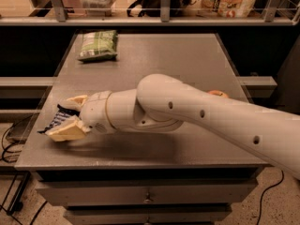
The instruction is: Move rxbar blueberry near green jalapeno chip bag
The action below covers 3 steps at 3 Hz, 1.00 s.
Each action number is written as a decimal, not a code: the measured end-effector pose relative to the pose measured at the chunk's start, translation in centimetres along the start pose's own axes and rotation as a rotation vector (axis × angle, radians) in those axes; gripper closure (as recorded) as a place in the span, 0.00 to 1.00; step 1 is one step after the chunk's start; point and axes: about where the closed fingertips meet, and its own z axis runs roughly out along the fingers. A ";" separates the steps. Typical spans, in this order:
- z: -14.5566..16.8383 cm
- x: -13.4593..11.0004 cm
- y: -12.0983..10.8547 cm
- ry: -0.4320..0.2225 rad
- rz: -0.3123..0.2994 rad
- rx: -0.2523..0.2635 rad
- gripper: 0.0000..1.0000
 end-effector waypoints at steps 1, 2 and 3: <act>-3.1 -0.9 -2.3 -0.012 -0.015 0.048 1.00; -5.8 -1.4 -5.4 -0.015 -0.026 0.103 1.00; -7.5 -1.3 -9.5 0.013 -0.026 0.167 1.00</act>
Offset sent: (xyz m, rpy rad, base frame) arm 0.0863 -0.0932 0.0538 0.0241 -0.0889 -0.1602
